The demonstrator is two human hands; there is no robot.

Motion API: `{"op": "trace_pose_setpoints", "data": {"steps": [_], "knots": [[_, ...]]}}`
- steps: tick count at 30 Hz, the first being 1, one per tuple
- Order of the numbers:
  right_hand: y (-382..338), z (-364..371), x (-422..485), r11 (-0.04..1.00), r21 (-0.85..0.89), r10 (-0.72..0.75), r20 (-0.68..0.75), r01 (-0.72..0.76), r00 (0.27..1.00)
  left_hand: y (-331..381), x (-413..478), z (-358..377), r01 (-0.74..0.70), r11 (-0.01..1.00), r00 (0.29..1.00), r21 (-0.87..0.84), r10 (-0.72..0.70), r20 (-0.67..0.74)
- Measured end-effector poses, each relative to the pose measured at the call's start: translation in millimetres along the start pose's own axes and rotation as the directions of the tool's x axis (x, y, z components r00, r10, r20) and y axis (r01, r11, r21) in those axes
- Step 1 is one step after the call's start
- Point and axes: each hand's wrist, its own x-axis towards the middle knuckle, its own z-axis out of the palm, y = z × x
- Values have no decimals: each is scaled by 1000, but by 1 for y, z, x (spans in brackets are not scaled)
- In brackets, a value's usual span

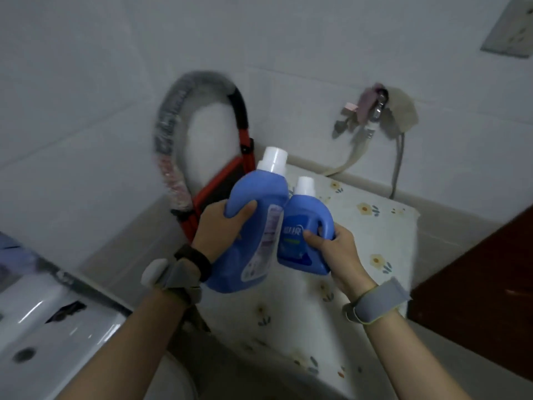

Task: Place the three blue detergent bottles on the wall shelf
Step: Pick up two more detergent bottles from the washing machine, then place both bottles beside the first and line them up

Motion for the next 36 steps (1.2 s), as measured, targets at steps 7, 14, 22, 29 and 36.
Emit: {"op": "trace_pose_setpoints", "data": {"steps": [7,14,22,29,36], "knots": [[-109,151,-42,949,108,-312,225,295,923,34,-31,-191,-181,981,877,-73,127,-464],[-191,295,-119,855,317,-513,403,410,758,67,-93,-378,-348,936,709,-55,225,-669],[-256,422,-200,758,494,-644,460,426,612,93,-167,-542,-424,899,472,106,319,-822],[-300,490,-221,652,557,-756,421,514,501,106,-163,-596,-442,880,363,174,353,-863],[-316,552,-199,574,453,-816,247,682,523,106,-118,-590,-390,860,218,329,433,-875]]}}
